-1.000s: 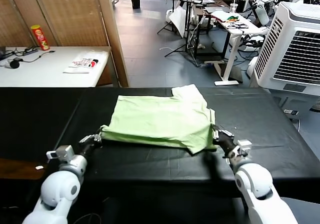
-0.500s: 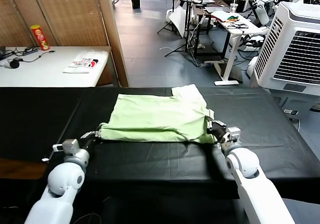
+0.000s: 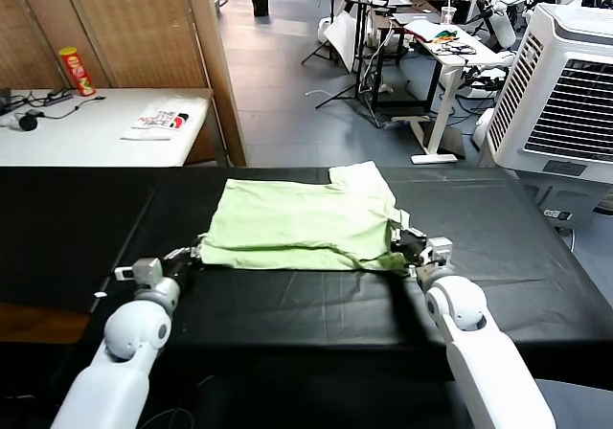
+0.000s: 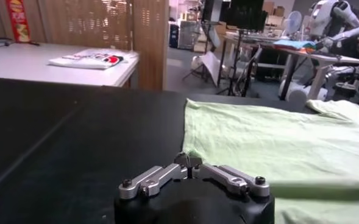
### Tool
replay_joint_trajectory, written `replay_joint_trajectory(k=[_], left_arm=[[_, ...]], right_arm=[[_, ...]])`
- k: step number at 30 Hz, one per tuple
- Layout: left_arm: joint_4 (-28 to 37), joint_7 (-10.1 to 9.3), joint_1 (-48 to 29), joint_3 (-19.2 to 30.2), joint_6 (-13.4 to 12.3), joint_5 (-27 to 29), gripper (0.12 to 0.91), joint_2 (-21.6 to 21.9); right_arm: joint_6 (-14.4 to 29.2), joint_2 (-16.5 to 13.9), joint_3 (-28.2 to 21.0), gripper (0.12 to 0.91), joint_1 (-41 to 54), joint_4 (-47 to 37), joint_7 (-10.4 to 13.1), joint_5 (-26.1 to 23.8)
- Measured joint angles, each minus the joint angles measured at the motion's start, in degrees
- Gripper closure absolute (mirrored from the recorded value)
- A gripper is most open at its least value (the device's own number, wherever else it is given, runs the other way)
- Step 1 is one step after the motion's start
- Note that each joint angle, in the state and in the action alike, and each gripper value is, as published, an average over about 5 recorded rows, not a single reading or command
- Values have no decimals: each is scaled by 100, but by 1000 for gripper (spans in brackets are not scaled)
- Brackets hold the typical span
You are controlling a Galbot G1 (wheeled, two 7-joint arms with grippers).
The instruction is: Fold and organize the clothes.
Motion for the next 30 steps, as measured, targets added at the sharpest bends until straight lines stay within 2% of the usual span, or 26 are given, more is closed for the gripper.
replay_joint_trajectory(k=[3, 6, 9, 11, 13, 17, 21, 27, 30], left_arm=[[-15, 2, 23, -7, 22, 17, 748, 13], [-77, -3, 84, -50, 22, 21, 582, 48], [-159, -20, 162, -122, 12, 17, 414, 80], [-223, -29, 213, -180, 7, 8, 314, 96], [-303, -22, 273, -238, 6, -4, 257, 106], [-486, 33, 452, -328, 6, -13, 234, 111], [-627, 121, 668, -357, 12, -7, 232, 99], [-648, 192, 887, -368, 66, -68, 233, 82], [-617, 197, 902, -385, 93, -161, 263, 87]], right_arm=[[-107, -95, 109, 573, -143, 218, 5, 118], [-182, -211, 232, 407, -376, 538, 0, 162], [-207, -302, 348, 278, -699, 908, -19, 169], [-207, -327, 412, 243, -945, 1141, -33, 155], [-199, -327, 461, 229, -1176, 1317, -42, 121], [-168, -300, 507, 234, -1537, 1489, -72, 5], [-159, -265, 490, 314, -1689, 1541, -96, -64], [-154, -200, 419, 535, -1733, 1511, -114, -179], [-147, -188, 407, 684, -1763, 1495, -117, -217]])
